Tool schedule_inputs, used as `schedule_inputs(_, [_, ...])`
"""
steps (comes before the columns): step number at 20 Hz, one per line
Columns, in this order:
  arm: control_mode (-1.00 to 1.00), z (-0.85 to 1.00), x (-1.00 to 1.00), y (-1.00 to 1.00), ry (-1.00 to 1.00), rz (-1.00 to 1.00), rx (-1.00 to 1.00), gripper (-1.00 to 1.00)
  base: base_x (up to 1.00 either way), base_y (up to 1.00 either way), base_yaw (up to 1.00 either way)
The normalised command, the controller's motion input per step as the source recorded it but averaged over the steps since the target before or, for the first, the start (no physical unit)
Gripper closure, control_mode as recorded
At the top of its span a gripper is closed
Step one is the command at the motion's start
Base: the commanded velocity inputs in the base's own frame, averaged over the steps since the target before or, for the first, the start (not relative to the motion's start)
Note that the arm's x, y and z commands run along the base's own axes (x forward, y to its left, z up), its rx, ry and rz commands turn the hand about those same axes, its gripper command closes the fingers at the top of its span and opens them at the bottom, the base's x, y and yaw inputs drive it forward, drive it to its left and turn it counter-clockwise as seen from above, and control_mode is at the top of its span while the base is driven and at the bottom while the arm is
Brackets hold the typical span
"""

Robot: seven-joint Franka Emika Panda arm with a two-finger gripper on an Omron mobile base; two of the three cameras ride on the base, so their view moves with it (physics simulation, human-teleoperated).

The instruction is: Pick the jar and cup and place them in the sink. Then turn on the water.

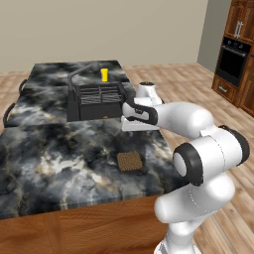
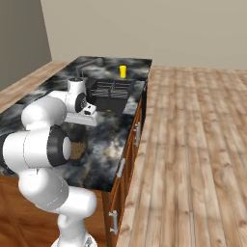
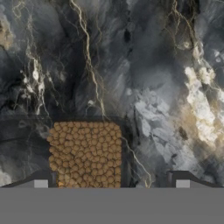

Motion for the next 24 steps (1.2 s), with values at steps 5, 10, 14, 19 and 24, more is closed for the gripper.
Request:
schedule_inputs(5, [-1.00, 0.00, 0.00, -0.03, 0.00, 0.00, 0.00, 1.00, 0.00, 0.00, 0.00])
schedule_inputs(10, [-1.00, 0.00, 0.00, 0.00, 0.00, 0.00, 0.00, 1.00, 0.00, 0.00, 0.00])
schedule_inputs(14, [-1.00, 0.00, 0.00, 0.00, 0.00, 0.00, 0.00, 1.00, 0.00, 0.00, 0.00])
schedule_inputs(19, [-1.00, 0.00, 0.00, 0.00, 0.00, 0.00, 0.00, 1.00, 0.00, 0.00, 0.00])
schedule_inputs(24, [-1.00, 0.02, 0.00, 0.00, 0.00, 0.00, 0.00, 1.00, 0.00, 0.00, 0.00])
